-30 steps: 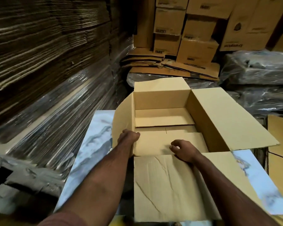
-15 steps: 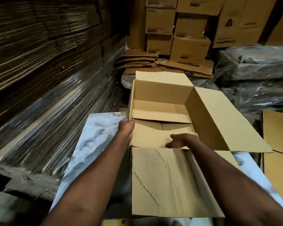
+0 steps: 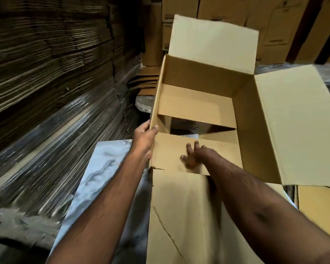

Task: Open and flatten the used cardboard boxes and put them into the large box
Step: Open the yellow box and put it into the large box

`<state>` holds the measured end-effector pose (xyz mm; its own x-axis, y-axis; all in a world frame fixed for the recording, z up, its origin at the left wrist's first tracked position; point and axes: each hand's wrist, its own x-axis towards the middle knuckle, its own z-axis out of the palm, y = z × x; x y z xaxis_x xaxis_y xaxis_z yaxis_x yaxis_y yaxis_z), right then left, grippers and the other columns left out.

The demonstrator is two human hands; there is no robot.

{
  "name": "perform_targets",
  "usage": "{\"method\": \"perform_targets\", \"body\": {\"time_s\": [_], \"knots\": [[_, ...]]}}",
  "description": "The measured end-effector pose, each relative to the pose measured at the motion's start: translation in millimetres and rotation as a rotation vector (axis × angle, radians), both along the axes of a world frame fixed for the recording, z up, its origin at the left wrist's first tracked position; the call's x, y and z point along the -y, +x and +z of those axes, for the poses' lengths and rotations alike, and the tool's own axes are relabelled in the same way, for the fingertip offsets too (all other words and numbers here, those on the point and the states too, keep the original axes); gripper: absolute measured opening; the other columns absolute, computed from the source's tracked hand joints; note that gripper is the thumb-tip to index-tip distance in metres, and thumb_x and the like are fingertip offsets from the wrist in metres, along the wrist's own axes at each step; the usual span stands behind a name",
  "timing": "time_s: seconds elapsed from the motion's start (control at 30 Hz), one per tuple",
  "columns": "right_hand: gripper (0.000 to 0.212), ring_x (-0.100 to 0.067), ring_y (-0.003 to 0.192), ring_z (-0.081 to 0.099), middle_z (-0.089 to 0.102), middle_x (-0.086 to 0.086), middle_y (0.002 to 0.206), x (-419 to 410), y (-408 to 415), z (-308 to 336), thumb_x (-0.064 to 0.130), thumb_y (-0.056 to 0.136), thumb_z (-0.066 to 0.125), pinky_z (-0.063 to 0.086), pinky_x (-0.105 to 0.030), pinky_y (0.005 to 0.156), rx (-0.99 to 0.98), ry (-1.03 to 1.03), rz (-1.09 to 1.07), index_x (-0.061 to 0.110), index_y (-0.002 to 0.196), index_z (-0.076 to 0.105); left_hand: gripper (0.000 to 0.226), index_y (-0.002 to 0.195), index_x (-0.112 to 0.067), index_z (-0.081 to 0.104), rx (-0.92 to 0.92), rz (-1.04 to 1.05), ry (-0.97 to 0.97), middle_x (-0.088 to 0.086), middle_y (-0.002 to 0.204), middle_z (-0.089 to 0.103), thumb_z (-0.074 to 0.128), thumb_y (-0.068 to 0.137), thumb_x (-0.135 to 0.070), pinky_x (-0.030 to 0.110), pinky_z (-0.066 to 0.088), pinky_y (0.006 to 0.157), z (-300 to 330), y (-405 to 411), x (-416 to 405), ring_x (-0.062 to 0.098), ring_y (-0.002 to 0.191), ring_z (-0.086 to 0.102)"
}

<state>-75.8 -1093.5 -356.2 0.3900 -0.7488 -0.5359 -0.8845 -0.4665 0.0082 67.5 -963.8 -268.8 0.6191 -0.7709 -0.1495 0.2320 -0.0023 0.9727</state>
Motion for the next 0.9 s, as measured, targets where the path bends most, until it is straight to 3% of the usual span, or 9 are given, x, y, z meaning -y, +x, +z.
{"method": "perform_targets", "body": {"time_s": [0.13,0.2,0.27,0.33,0.47,0.53,0.67,0.77,0.9], "knots": [[0.087,-0.039,0.151,0.005,-0.013,-0.008,0.165,18,1,8,0.071,0.082,0.025,0.019,-0.067,0.114,-0.075,0.035,0.044,0.034,0.157,-0.002,0.033,0.130,-0.011,0.062,-0.057,0.015,-0.024,0.012,0.106,0.073,0.058,0.098,-0.008,0.047,0.058,0.087,2,4,-2,0.025,0.092,0.071],[0.089,-0.036,0.146,0.026,0.014,-0.011,0.164,21,2,13,0.075,0.082,0.023,0.027,-0.060,0.114,-0.086,0.023,0.052,0.028,0.157,0.011,0.032,0.129,-0.009,0.063,-0.066,0.011,-0.040,0.011,0.103,0.073,0.058,0.097,-0.007,0.044,0.058,0.085,2,4,-4,0.022,0.085,0.071],[0.081,-0.026,0.122,0.054,0.054,-0.007,0.140,24,1,20,0.076,0.087,0.026,0.038,-0.049,0.109,-0.111,0.156,0.046,0.019,0.142,0.042,0.031,0.128,-0.007,0.063,-0.075,0.010,-0.041,0.010,0.099,0.072,0.057,0.098,-0.006,0.042,0.058,0.084,3,4,-5,0.020,0.082,0.069],[0.071,-0.017,0.097,0.061,0.066,0.002,0.115,41,-5,18,0.079,0.088,0.032,0.040,-0.043,0.105,-0.128,0.264,0.087,0.021,0.119,0.059,0.030,0.128,-0.004,0.062,-0.102,0.006,-0.034,0.009,0.093,0.071,0.055,0.098,-0.005,0.035,0.059,0.073,4,5,-8,0.019,0.078,0.067],[0.134,-0.019,0.115,0.055,0.060,0.002,0.127,97,-19,-32,0.105,0.026,0.049,0.039,-0.047,0.099,-0.099,0.339,0.077,0.023,0.132,0.057,0.029,0.126,-0.006,0.063,-0.135,0.001,-0.016,0.008,0.090,0.071,0.056,0.098,-0.007,0.028,0.057,0.055,4,13,-14,0.018,0.073,0.068],[0.147,-0.021,0.128,0.047,0.054,0.001,0.136,94,-20,-40,0.104,0.016,0.052,0.036,-0.046,0.103,-0.099,0.357,0.044,0.024,0.140,0.051,0.028,0.126,-0.007,0.063,-0.142,-0.007,-0.023,0.008,0.090,0.071,0.055,0.099,-0.007,0.028,0.057,0.055,6,13,-15,0.017,0.073,0.068],[0.115,-0.024,0.140,0.035,0.043,0.000,0.150,66,-17,-8,0.092,0.057,0.058,0.035,-0.044,0.096,-0.033,0.366,-0.095,0.022,0.147,0.043,0.030,0.127,-0.008,0.064,-0.135,-0.012,-0.031,0.013,0.103,0.072,0.056,0.098,-0.009,0.030,0.057,0.059,7,23,-17,0.021,0.083,0.068],[0.133,-0.024,0.144,0.032,0.032,0.000,0.159,54,-15,3,0.093,0.046,0.067,0.036,-0.047,0.102,-0.058,0.367,-0.171,0.022,0.153,0.032,0.029,0.126,-0.011,0.065,-0.139,0.004,-0.066,0.010,0.100,0.073,0.057,0.098,-0.010,0.031,0.058,0.060,12,29,-18,0.019,0.081,0.070],[0.067,-0.024,0.122,0.057,0.055,-0.008,0.139,28,-11,25,0.058,0.094,0.055,0.042,-0.034,0.089,0.001,0.278,-0.007,0.011,0.142,0.048,0.030,0.126,-0.012,0.066,-0.065,0.060,-0.095,0.006,0.095,0.074,0.060,0.096,-0.009,0.039,0.060,0.076,25,32,-13,0.018,0.082,0.070]]}}
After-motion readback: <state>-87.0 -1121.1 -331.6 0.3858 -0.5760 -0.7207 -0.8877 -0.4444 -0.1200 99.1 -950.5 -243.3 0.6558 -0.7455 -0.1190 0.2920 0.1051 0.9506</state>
